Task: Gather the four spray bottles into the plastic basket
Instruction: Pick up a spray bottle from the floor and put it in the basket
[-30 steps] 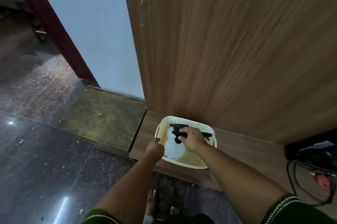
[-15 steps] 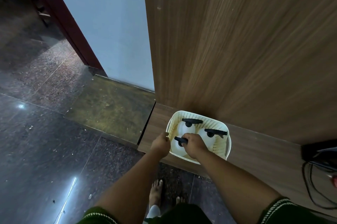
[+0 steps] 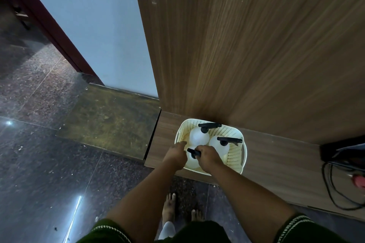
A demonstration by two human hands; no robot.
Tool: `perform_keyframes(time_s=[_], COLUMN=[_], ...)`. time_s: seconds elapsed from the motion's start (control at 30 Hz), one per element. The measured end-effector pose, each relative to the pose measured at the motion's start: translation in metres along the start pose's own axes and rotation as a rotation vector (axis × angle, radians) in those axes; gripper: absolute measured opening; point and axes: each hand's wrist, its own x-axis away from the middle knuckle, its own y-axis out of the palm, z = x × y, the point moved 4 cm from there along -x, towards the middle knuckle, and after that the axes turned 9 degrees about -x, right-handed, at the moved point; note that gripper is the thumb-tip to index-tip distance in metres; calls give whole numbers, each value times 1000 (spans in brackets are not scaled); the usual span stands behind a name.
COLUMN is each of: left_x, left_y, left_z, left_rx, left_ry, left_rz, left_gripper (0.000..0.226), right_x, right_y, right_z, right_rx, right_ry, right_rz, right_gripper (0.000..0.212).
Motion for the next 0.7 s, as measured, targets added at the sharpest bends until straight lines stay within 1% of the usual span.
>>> perform_keyframes(time_s=[0.13,0.27,0.33,0.4,0.5,0.57,0.63,0.7], left_x=[-15,-40,-53,-63,-79,-83,-83,-82], left_y=[-22,-42,-46,-46,-37,-31,-28,-29], left_z=[20,52,67,79,89,94,95,93], left_rx=[-78,-185,-314,-435,-474,-525,-574,-582], left_ry=[54,138,202,263,314,334,351,365], left_rz=[119,161,157,123,25,16,38,64], left_gripper=[45,48,46,49,58,49,34,25], right_x=[-2,-2,-2,-2,-2,0,1,2], right_y=[2,3,3,3,3,1,-1,-3], right_z=[3,9,11,12,12,11,11,9], right_rx=[15,107,188,231,310,351,369,384], right_ry=[-13,-37,-77,-98,-135,-154,-158,-161], right_rz=[-23,-22,-16,-19,-34,-46,-48,-54], right_gripper=[18,20,22,22,20,21,23,24])
